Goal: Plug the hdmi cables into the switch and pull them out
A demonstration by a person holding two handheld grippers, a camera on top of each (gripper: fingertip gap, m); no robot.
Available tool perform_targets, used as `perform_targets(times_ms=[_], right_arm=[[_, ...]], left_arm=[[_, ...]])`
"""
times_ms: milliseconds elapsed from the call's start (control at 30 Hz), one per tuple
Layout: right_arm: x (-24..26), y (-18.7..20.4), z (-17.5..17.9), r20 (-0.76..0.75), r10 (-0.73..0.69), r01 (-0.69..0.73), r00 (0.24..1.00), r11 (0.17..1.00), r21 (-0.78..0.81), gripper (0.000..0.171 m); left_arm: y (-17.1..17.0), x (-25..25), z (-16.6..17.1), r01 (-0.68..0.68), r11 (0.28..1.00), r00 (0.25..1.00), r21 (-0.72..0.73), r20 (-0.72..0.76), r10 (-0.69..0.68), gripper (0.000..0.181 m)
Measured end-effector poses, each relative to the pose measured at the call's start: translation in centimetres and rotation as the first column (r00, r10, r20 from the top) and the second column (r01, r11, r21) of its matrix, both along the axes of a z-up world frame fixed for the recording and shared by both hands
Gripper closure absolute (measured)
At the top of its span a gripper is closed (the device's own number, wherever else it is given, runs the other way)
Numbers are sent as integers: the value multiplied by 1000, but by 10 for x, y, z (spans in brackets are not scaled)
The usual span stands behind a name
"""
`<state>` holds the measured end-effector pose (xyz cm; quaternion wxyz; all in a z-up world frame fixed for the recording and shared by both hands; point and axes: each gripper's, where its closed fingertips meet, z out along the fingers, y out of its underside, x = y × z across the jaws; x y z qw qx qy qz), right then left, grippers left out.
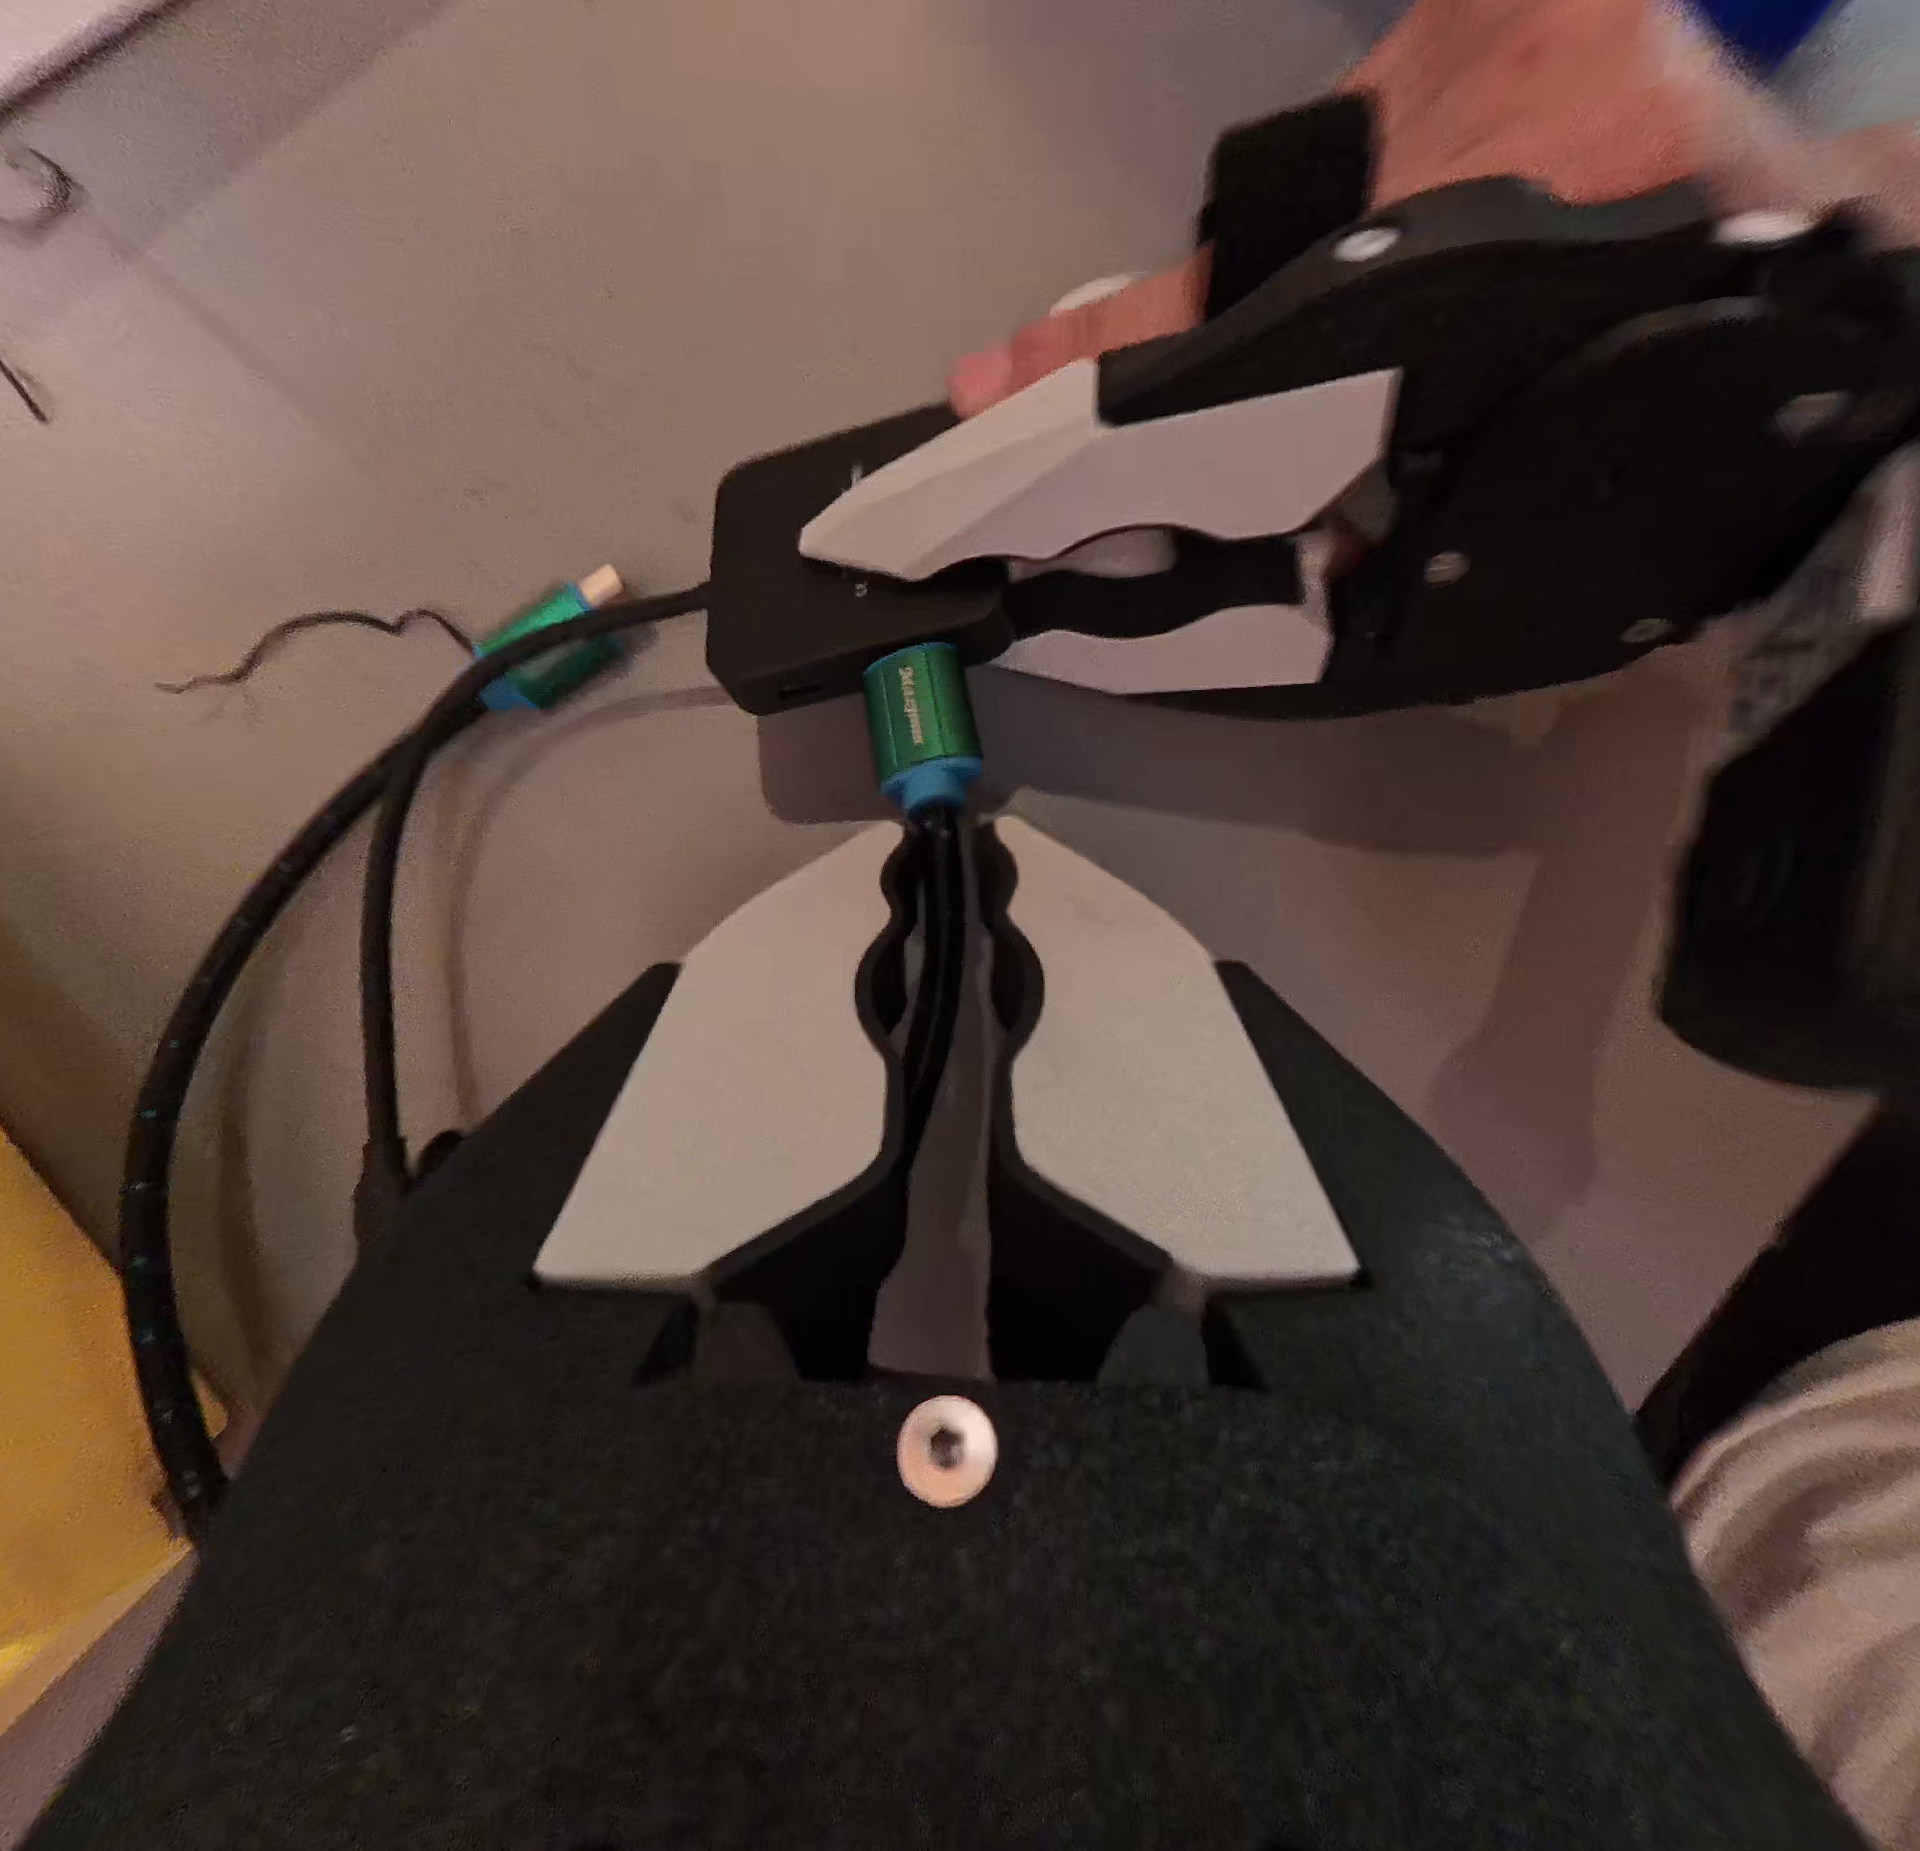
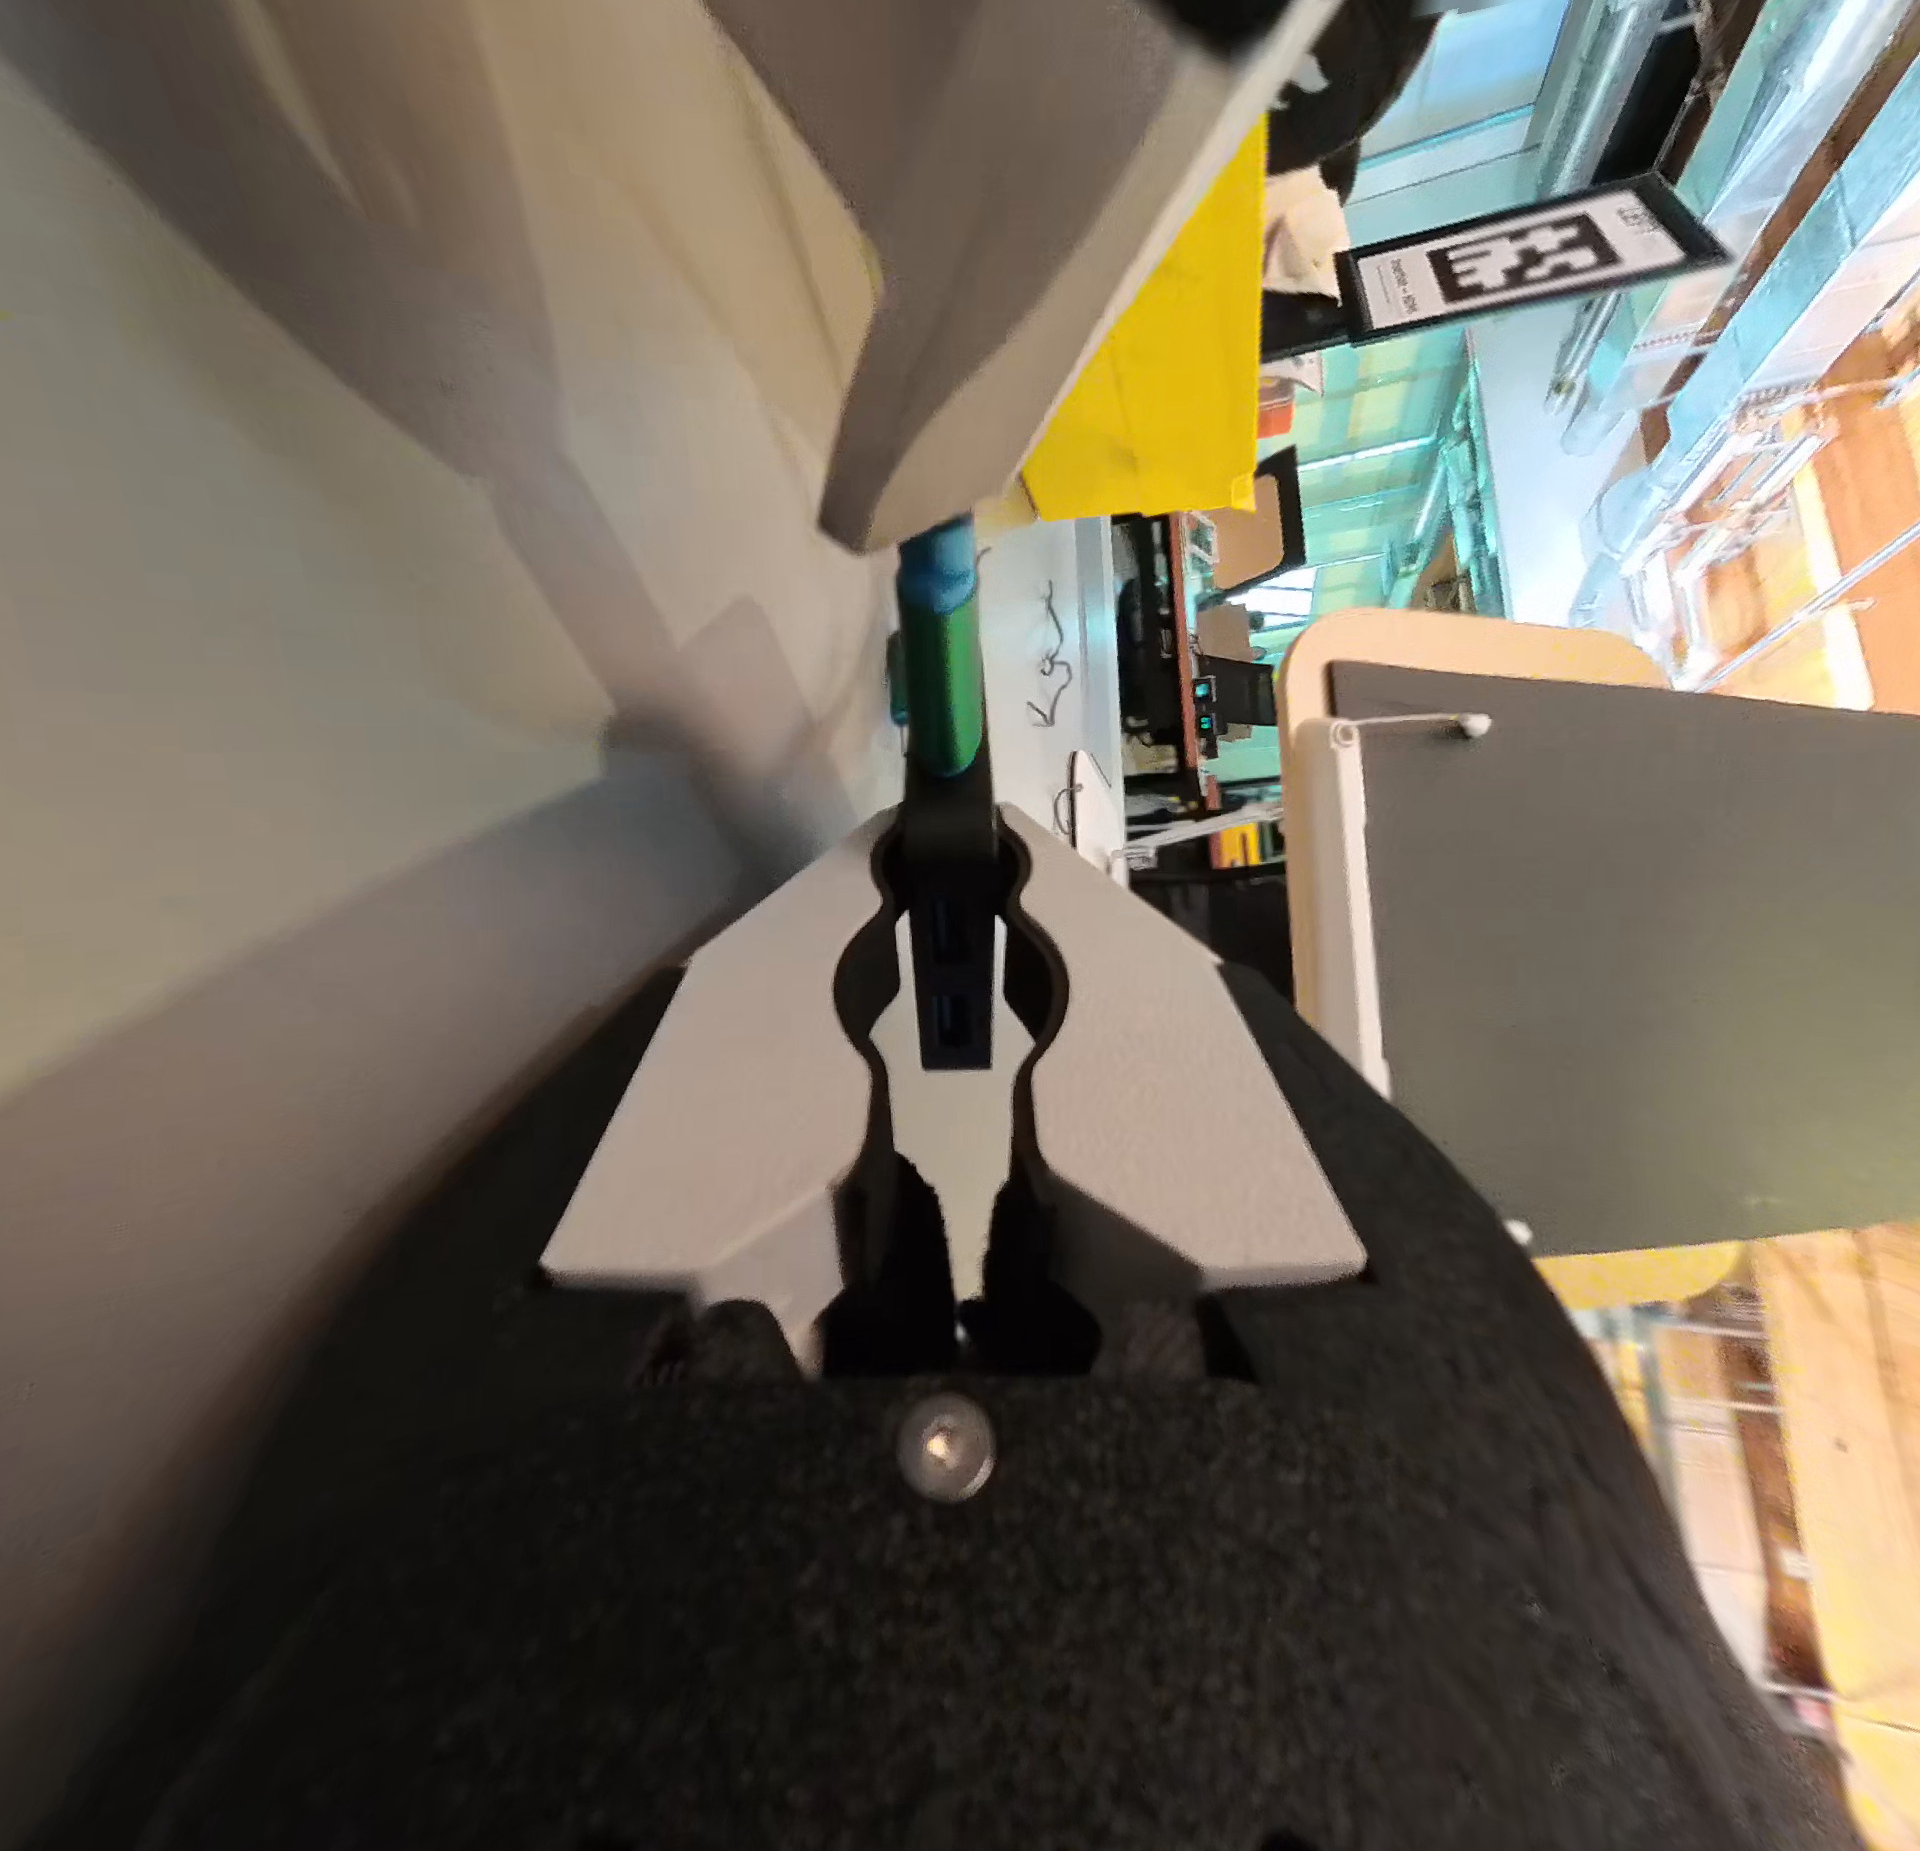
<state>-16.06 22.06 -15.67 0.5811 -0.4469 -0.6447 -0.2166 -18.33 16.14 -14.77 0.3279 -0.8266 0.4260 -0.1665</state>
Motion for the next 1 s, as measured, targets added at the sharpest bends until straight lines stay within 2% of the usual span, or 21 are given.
perform_targets(times_ms=[33,100,200,300,367,433,533,600,733,833,1000], right_arm=[[3,2,0,-16,-9,9,1000,1000,-30,159],[15,9,-1,-29,-56,54,998,996,-76,159],[36,18,15,-143,-164,129,976,966,-224,159],[48,4,47,-329,-229,56,916,886,-460,159],[59,-9,81,-473,-266,-42,840,836,-547,159],[75,-20,107,-527,-315,-114,789,768,-630,160],[110,-33,154,-588,-373,-177,717,719,-672,159],[150,-37,187,-598,-404,-123,692,750,-650,159],[233,-44,249,-627,-462,0,628,805,-594,159],[265,-50,281,-643,-452,-28,618,805,-593,160],[313,-29,333,-698,-474,-20,537,820,-572,160]], left_arm=[[-3,0,13,-1,999,999,36,43,-1,157],[-15,-10,45,-13,994,992,110,124,0,148],[-44,-39,96,-76,981,933,180,360,7,143],[-65,-87,116,-164,962,876,217,481,41,144],[-67,-117,100,-201,959,876,198,474,86,144],[-65,-140,69,-240,962,868,127,473,154,144],[-66,-151,34,-250,968,815,-29,533,227,145],[-70,-148,35,-197,976,798,-95,562,216,145],[-67,-148,33,-197,976,799,-89,562,213,146],[-68,-142,32,-180,980,806,-88,558,198,146],[-68,-132,31,-153,986,827,-71,538,167,148]])
